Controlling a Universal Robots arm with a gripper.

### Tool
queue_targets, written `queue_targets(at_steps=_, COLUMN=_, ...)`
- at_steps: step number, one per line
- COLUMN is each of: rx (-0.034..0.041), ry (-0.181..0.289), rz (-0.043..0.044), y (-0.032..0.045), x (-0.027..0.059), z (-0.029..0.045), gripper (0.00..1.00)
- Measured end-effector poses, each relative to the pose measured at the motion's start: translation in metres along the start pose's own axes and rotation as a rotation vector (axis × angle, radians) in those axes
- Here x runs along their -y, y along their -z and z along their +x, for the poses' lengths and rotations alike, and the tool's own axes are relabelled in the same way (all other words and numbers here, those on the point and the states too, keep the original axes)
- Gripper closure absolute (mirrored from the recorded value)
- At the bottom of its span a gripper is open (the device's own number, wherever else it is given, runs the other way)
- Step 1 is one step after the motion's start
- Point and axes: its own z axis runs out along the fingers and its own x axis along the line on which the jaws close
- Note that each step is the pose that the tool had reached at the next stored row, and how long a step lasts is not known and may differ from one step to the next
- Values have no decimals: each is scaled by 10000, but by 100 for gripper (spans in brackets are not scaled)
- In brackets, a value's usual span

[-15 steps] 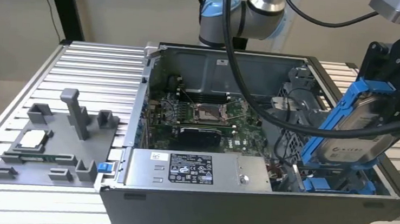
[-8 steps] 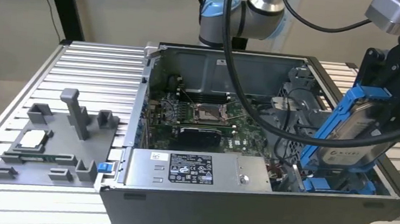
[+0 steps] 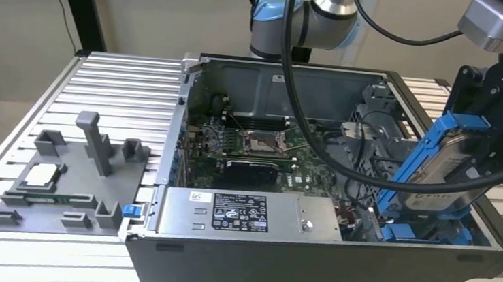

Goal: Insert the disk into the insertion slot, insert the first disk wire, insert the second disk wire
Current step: 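Insert the disk into the insertion slot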

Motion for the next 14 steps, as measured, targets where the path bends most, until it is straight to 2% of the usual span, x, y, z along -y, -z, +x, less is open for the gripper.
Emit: queue_targets(at_steps=14, rx=3, ry=11, rz=3, y=-15, x=1, z=1, gripper=100)
